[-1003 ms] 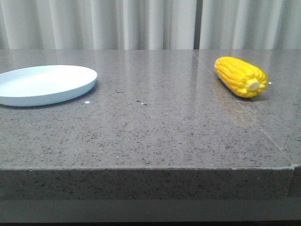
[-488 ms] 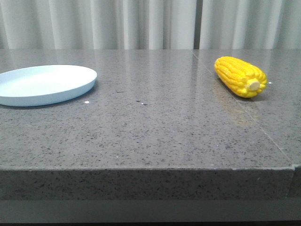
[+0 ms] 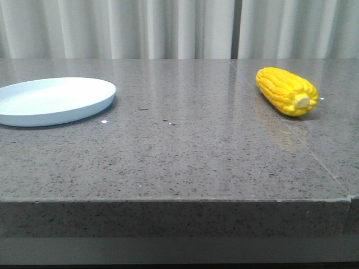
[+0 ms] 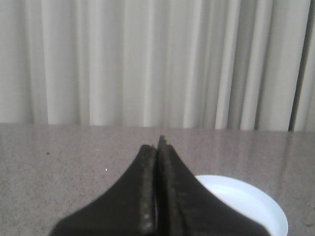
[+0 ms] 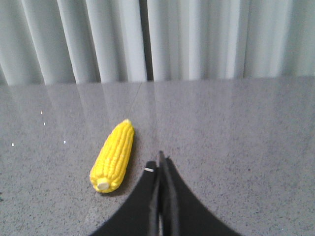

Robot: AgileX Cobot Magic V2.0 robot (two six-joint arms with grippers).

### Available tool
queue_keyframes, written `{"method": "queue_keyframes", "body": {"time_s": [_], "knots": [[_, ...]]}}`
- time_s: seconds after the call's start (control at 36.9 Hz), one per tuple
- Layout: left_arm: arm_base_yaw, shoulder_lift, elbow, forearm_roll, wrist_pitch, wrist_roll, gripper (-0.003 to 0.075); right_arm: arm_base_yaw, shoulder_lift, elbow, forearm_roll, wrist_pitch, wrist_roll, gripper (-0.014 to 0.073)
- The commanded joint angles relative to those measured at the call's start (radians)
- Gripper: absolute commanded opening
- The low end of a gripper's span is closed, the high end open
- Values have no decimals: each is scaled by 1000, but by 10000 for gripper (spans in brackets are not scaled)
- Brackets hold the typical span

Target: Place corn on plate with both arms

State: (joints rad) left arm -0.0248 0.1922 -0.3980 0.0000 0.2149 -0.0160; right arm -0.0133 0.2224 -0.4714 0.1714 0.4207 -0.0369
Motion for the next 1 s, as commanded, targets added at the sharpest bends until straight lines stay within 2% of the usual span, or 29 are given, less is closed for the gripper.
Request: {"method": "queue_keyframes", "body": {"time_s": [0.0,0.11,0.27,0.33,0.38,0.46,0.54,0.65,0.7,0.98], "knots": [[3,101,-81,0,-14,-4,-20,-7,122,-98,2,-26,-9,-70],[3,153,-93,0,-42,-4,-20,-7,198,-135,2,-18,-9,-70],[3,164,-93,0,-54,-4,-18,-7,214,-141,2,-27,-9,-65],[3,164,-93,0,-54,-4,13,-7,214,-141,2,-27,-9,-32],[3,164,-93,0,-54,-4,84,-7,214,-141,2,-27,-9,34],[3,164,-93,0,-54,-4,267,-7,214,-141,2,-27,-9,211],[3,164,-93,0,-52,-4,506,-7,214,-141,2,-27,-9,406],[3,164,-93,0,-52,-4,703,-7,214,-141,2,-31,-9,617],[3,164,-93,0,-52,-4,685,-7,214,-141,2,-32,-9,661],[3,190,-101,0,-62,-4,581,-7,214,-141,2,-31,-9,650]]}}
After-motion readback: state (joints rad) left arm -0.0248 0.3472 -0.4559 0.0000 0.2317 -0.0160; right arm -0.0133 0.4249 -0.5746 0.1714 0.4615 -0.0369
